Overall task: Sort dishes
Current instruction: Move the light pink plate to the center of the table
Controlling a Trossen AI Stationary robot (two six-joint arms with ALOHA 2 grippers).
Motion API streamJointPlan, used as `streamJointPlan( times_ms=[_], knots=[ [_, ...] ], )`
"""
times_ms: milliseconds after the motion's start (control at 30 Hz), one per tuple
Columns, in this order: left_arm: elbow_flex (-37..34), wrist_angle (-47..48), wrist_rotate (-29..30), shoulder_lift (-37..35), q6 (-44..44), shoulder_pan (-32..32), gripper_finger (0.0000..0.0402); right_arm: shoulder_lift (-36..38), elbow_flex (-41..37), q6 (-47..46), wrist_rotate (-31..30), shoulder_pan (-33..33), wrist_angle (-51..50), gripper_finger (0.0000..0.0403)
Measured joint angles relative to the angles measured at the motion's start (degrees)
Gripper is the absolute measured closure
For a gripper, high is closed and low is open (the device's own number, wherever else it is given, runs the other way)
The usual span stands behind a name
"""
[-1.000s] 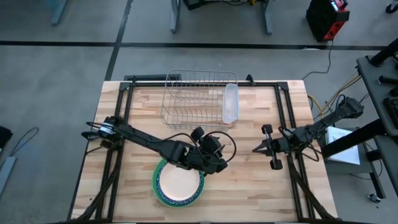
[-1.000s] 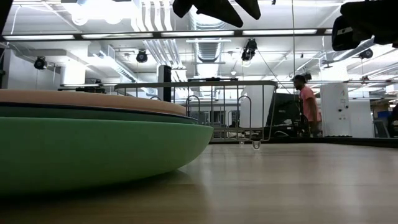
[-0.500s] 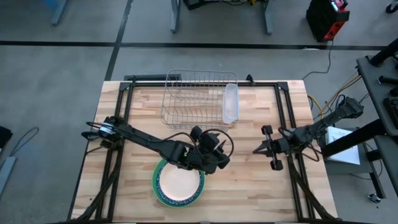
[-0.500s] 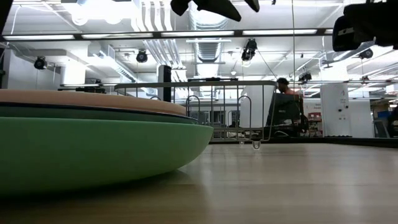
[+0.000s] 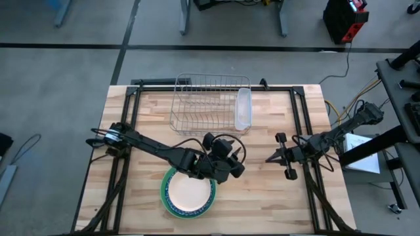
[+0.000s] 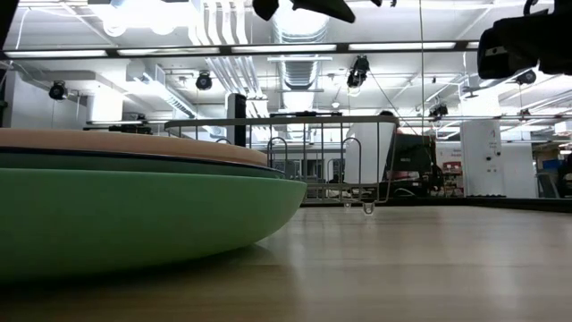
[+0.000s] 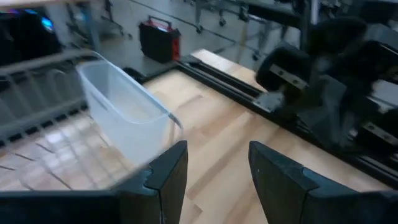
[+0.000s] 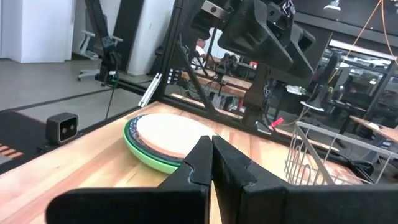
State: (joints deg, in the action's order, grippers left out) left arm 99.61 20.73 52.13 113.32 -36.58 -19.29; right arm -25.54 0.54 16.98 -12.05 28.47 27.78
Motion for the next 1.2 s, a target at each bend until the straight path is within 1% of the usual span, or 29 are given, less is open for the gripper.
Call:
streamJointPlan(
  times_ms=[100,167,267,400,533,633,700,800,933,1133,1200],
  knots=[
    [0.0,0.8,-6.9,0.0,-0.2,-0.1,0.0240,0.0,0.0,0.1,0.0,0.0,-0.3,0.0403],
    [0.0,2.7,-11.2,-0.1,-2.1,-0.4,0.0240,0.0,0.0,0.1,0.0,0.0,-0.6,0.0403],
    [0.0,8.8,-15.0,-0.1,-7.1,-1.1,0.0240,0.0,0.0,-1.0,0.0,0.0,-0.7,0.0403],
    [0.0,20.9,-22.8,-0.1,-15.9,-1.8,0.0240,0.0,0.0,-2.4,0.0,0.0,-0.7,0.0403],
    [0.0,35.0,-33.0,-0.7,-23.3,-2.6,0.0240,0.0,0.0,-3.0,0.0,0.0,-0.7,0.0403],
    [0.0,45.9,-40.4,-1.7,-26.0,-3.0,0.0240,0.0,0.0,-3.2,0.0,0.0,-1.8,0.0403],
    [0.0,52.7,-43.4,-2.4,-27.0,-3.5,0.0240,0.0,0.0,-4.6,0.0,0.0,-2.7,0.0403],
    [0.0,58.4,-44.2,-3.1,-27.4,-4.3,0.0241,0.0,0.0,-7.3,0.0,0.0,-3.1,0.0403],
    [0.0,61.3,-43.4,-4.7,-29.1,-5.8,0.0246,0.0,0.0,-9.8,-0.9,0.0,-3.2,0.0403],
    [0.0,65.8,-38.9,-5.7,-30.5,-9.3,0.0247,0.0,0.0,-12.3,-4.9,0.0,-3.2,0.0403],
    [0.0,65.8,-35.9,-5.9,-30.4,-11.0,0.0247,0.0,0.0,-13.5,-6.8,0.0,-3.2,0.0403]
  ],
)
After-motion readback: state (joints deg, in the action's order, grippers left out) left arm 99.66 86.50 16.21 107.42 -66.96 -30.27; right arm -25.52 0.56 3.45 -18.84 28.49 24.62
